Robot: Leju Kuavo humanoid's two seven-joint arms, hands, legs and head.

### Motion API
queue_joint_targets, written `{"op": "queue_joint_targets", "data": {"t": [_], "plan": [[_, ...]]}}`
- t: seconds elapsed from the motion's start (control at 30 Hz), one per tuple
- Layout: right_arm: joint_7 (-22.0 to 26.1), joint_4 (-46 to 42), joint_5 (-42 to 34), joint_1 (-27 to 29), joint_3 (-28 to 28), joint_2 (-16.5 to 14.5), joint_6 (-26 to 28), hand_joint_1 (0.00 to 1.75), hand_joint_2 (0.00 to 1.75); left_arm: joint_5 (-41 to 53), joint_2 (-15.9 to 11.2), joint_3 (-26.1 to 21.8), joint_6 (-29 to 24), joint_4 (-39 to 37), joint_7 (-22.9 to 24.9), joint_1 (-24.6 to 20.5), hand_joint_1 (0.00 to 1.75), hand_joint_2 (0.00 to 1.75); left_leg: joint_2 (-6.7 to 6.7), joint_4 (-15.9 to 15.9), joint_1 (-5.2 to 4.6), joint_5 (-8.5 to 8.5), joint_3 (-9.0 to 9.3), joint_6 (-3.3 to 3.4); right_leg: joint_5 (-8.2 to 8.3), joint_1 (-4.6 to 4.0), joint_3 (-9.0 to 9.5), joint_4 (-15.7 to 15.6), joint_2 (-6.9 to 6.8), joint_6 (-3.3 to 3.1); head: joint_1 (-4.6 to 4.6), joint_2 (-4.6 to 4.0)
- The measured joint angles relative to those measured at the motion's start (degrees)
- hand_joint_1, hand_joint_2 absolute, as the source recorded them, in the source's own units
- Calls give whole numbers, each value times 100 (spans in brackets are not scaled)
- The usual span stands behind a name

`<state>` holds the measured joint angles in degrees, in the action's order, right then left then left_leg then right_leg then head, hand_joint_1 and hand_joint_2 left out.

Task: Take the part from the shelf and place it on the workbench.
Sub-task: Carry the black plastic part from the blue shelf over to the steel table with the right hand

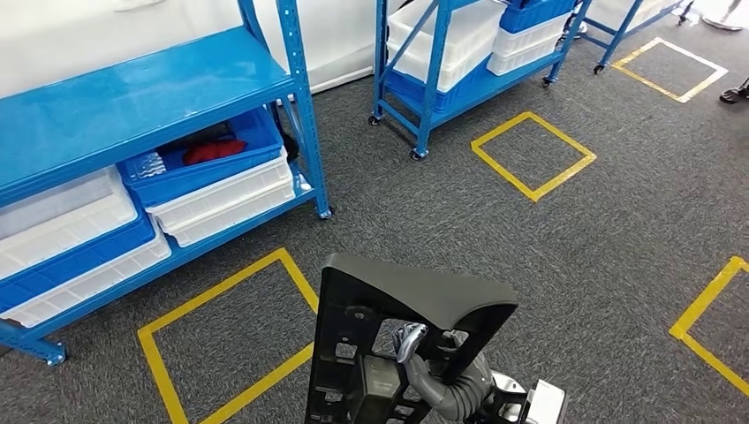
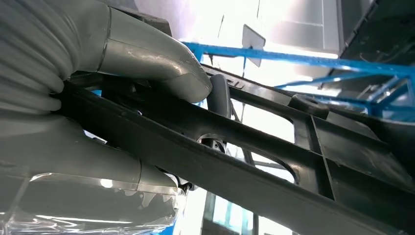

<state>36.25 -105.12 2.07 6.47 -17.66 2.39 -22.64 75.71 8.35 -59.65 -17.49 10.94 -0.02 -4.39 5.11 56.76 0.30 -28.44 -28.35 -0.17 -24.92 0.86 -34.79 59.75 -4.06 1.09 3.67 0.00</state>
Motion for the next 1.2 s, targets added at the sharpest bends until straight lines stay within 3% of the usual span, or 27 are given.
{"op": "queue_joint_targets", "data": {"t": [0.03, 0.1, 0.17, 0.23, 0.3, 0.33, 0.37, 0.4, 0.47, 0.53, 0.6, 0.63, 0.7, 0.77, 0.8, 0.83, 0.87, 0.9, 0.97, 1.03, 1.13, 1.2], "plan": [[2, 15, -1, -14, 1, -13, 0, 175, 175, -1, -7, 0, 0, 3, 0, -1, 0, 175, 44, -4, -14, -13, 14, -34, -18, -27, 30, -74, -41, -45, 0, 0], [4, 41, -2, -28, 4, -33, -2, 175, 175, -5, -16, -1, -10, 11, 2, -11, 0, 175, 140, -21, -15, -32, 44, -102, -3, -43, 12, -84, 93, -123, 0, 0], [7, 62, -3, -42, 14, -54, -11, 175, 175, -29, -23, -11, -43, 19, 10, -20, 0, 175, -10, 115, 12, -155, 7, -166, 31, -23, 10, -127, 221, -204, 0, 0], [11, 93, -4, -79, 21, -95, -30, 175, 175, -68, -27, -39, -83, 21, 28, -14, 0, 175, -326, 683, 37, -483, -254, -197, 58, -17, 4, -153, 350, -271, 0, 0], [15, 154, -4, -117, 24, -128, -52, 175, 175, -101, -27, -72, -105, 21, 54, 9, 0, 175, -452, 1418, 41, -766, -629, -203, 65, -40, -8, -146, 499, -302, 0, 0], [26, 199, -4, -132, 26, -135, -63, 175, 175, -118, -27, -86, -109, 21, 70, 21, 0, 175, -463, 1597, 41, -768, -739, -201, 65, -51, -11, -139, 582, -305, 0, 0], [43, 249, -8, -145, 30, -136, -71, 175, 175, -145, -26, -102, -111, 21, 97, 27, 0, 175, -469, 1558, 41, -652, -751, -192, 65, -60, -12, -127, 667, -305, 0, 0], [63, 293, -22, -156, 36, -136, -76, 175, 175, -175, -25, -121, -113, 21, 130, 28, 0, 175, -489, 1308, 41, -451, -663, -175, 64, -64, -11, -115, 749, -303, 0, 0], [123, 358, -80, -167, 62, -136, -70, 175, 175, -234, -17, -176, -111, 21, 239, 21, 0, 175, -687, 547, 44, -59, -363, -123, 65, -73, -20, -83, 887, -279, 0, 0], [202, 396, -126, -152, 99, -136, -15, 175, 175, -212, 0, -214, -87, 21, 390, 16, 0, 175, -865, 131, 33, 66, -207, -84, 84, -64, -51, -67, 996, -218, 1, 0], [263, 398, -114, -78, 139, -136, 91, 175, 175, -127, 12, -221, -27, 21, 518, 6, 0, 175, -826, 77, 13, 73, -186, -38, 114, -41, -75, -89, 1099, -129, 1, 0], [276, 381, -90, -16, 161, -136, 148, 175, 175, -93, 12, -221, 8, 21, 551, 0, 0, 175, -770, 41, 18, 101, -166, -4, 108, -39, -88, -74, 1082, -98, 0, 0], [275, 332, -31, 84, 198, -137, 229, 175, 175, -62, 14, -221, 62, 21, 561, 1, 0, 175, -635, -41, 38, 163, -132, 70, -75, -57, -229, 202, 856, -53, -1, 0], [271, 301, -1, 128, 214, -144, 262, 175, 175, -59, 14, -221, 90, 21, 555, 12, 0, 175, -478, -69, 29, 180, -134, 108, -462, -47, -568, 906, 565, -25, -2, 0], [269, 297, 4, 145, 216, -148, 272, 175, 175, -59, 14, -221, 96, 21, 555, 16, 0, 175, -396, -67, 22, 177, -141, 109, -611, -27, -739, 1265, 501, -4, -2, 0], [265, 294, 8, 167, 217, -152, 281, 175, 175, -59, 13, -221, 99, 21, 555, 18, 0, 175, -317, -66, 20, 172, -144, 105, -670, -3, -839, 1488, 463, 16, -1, 0], [260, 293, 11, 186, 220, -154, 290, 175, 175, -59, 13, -221, 101, 21, 555, 14, 0, 175, -244, -64, 20, 165, -143, 96, -624, 21, -828, 1498, 435, 35, -1, 0], [255, 292, 14, 198, 221, -154, 295, 175, 175, -59, 13, -221, 101, 21, 555, 9, 0, 175, -176, -60, 23, 155, -135, 80, -480, 43, -683, 1263, 395, 51, -1, 0], [250, 281, 16, 203, 224, -160, 297, 175, 175, -59, 11, -221, 101, 21, 555, 0, 0, 175, -57, -35, 17, 116, -115, 24, -172, 49, -207, 458, 183, 52, -1, 0], [248, 258, 17, 203, 226, -174, 295, 175, 175, -52, 9, -221, 98, 22, 519, -3, 0, 175, 40, -5, -1, 70, -91, -53, -66, 14, 62, -29, 31, -8, -1, 0], [252, 227, -2, 216, 261, -182, 258, 175, 175, -52, 8, -217, 34, 24, 173, -24, 0, 175, 154, -14, 13, 35, -33, -165, -64, -22, 62, -101, 174, -133, -1, 0], [270, 210, -66, 213, 316, -182, 222, 175, 175, -45, 7, -206, -55, 26, -233, -49, 0, 175, -29, 198, 39, -140, -99, -215, -28, -3, 79, -152, 299, -214, -1, 0]]}}
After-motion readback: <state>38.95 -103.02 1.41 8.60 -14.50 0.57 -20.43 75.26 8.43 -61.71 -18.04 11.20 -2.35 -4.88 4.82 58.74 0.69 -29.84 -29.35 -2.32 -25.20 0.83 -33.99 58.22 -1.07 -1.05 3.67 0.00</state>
